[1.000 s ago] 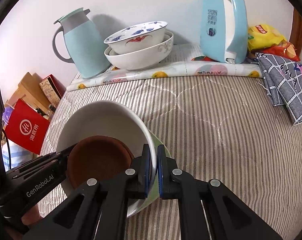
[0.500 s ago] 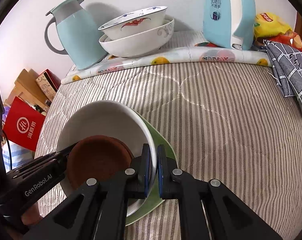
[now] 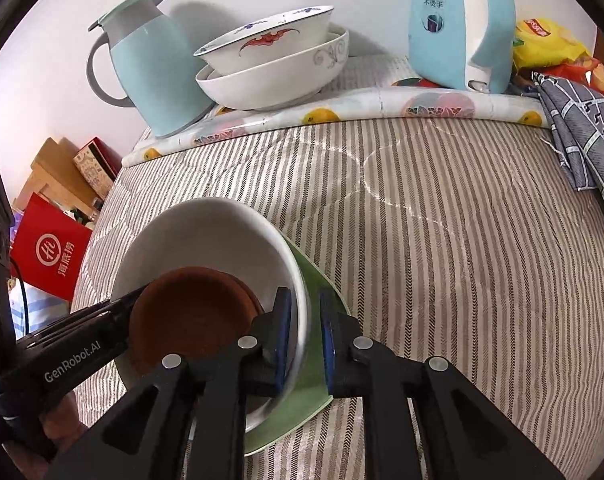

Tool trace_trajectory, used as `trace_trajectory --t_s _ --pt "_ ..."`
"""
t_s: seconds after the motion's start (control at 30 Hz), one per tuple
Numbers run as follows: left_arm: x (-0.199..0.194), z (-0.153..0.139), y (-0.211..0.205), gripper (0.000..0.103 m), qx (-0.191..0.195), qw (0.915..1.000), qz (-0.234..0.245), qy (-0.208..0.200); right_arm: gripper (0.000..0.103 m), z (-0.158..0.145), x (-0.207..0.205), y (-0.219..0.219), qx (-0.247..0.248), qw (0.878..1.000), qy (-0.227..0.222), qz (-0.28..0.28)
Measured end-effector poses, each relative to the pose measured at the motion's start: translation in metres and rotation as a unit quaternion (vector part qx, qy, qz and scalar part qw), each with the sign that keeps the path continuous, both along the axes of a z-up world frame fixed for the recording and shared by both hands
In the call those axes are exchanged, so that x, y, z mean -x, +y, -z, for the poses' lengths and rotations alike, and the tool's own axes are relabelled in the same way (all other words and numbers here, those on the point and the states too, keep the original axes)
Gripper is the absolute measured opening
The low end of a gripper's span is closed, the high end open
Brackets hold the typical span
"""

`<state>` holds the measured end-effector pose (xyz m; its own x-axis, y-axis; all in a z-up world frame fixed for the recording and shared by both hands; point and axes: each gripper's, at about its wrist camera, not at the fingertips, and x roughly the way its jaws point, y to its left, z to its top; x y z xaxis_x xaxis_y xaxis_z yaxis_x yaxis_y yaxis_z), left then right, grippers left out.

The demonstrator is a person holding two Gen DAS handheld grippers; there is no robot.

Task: Organize plates and bowls
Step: 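Lower the white bowl onto the green plate and open both grippers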

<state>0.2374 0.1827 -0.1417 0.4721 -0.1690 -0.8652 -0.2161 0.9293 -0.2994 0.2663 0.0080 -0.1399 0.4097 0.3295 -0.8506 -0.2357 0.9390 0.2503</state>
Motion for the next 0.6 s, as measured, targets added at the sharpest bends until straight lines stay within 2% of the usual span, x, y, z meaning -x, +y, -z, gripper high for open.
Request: trace_trajectory --t_s 0.17,0.3,0.5,0.6 --pt "0.000 0.000 0.000 0.014 -0.001 1.0000 0.002 0.006 0.014 -0.006 0.003 -0.001 0.004 1.000 -0.010 0.001" --pt "0.002 -0.001 0.001 0.015 0.001 0.9999 0.003 0.009 0.019 -0.008 0.004 -0.003 0.004 1.000 -0.012 -0.004" --pt "0.010 -0.009 0.002 0.020 -0.008 0.9999 -0.003 0.006 0.019 -0.012 0.010 -0.004 0.002 1.000 -0.010 -0.006" --pt "0.016 -0.013 0.003 0.022 -0.013 0.9999 -0.006 0.005 0.023 -0.014 0.015 -0.006 0.002 1.000 -0.010 -0.005"
